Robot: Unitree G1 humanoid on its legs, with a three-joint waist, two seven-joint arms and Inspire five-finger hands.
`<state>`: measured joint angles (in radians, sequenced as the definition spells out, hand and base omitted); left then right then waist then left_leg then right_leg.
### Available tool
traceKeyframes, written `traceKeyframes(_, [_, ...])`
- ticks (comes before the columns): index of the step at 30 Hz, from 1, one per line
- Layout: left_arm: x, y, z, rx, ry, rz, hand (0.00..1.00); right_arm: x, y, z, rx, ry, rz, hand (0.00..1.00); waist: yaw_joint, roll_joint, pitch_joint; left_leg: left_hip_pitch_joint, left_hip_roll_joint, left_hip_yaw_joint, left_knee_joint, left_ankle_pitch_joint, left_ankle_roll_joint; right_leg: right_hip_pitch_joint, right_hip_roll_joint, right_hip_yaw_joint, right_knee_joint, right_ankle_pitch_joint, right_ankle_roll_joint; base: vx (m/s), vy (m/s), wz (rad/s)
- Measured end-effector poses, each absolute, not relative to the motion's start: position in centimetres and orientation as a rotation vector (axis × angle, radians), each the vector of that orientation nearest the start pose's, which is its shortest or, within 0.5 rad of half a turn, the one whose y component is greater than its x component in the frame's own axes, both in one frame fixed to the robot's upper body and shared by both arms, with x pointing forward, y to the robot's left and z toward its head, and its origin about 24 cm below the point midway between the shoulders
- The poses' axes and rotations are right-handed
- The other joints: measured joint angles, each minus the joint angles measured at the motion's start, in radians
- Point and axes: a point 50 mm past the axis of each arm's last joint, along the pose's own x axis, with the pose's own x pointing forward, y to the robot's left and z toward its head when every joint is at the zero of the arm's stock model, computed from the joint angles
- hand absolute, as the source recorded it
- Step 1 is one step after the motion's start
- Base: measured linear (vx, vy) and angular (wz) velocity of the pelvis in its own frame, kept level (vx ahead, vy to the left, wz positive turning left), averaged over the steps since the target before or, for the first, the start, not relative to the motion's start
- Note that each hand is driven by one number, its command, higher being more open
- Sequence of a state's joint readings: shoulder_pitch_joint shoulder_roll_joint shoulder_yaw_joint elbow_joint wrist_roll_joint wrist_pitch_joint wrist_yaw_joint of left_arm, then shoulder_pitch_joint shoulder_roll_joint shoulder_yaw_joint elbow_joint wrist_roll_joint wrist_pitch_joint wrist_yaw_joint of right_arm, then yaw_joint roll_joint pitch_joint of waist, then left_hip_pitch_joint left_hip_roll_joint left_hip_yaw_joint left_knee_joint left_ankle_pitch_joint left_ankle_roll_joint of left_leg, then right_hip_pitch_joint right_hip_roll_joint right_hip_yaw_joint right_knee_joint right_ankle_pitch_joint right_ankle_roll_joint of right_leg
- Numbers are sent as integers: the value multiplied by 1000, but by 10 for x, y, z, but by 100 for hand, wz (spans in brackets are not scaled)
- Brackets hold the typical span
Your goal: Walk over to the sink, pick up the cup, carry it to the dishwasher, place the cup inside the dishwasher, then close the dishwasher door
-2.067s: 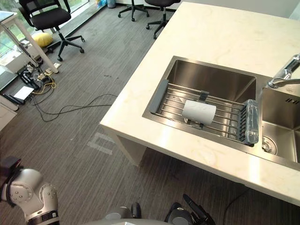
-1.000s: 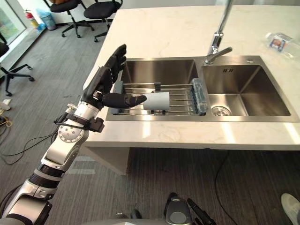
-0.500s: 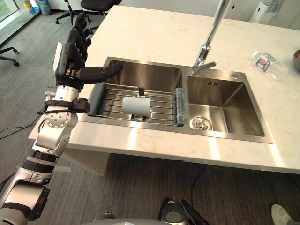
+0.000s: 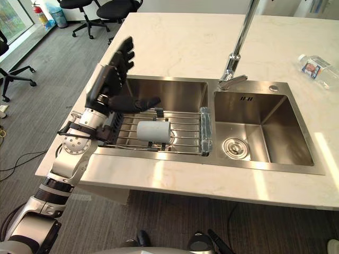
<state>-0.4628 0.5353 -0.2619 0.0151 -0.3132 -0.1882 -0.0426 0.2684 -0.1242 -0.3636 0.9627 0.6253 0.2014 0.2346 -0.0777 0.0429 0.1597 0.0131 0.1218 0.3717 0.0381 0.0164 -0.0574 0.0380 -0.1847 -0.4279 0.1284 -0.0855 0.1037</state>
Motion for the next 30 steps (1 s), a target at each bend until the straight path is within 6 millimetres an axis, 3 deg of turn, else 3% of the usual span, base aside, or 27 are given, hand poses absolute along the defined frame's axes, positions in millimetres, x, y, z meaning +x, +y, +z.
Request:
traceKeyframes(9, [311,156,167,455,-417,-431,100,20,-235,-161,744,1039,-595,100,-16,19,-11,3,2,-8,-40,35,-8,41,45,-11,-127,78,-14,-35,-7,-2])
traceKeyframes(14, [310,160,148,624,-355,-460,100,14,-243,-160,718,1024,-628,100,-17,48,-17,12,-1,-16,-79,56,-7,62,61,-19,-200,128,-18,-88,5,2])
traceKeyframes(22, [305,162,146,768,-412,-436,100,10,-239,-161,745,1004,-631,100,-18,51,-18,17,-8,-19,-101,60,-4,62,60,-21,-218,139,-10,-34,4,1])
traceKeyframes(30, [309,168,136,788,-378,-401,100,18,-237,-162,759,983,-629,100,-22,52,-19,18,-19,-19,-106,60,-3,60,56,-20,-214,141,-7,27,0,-1])
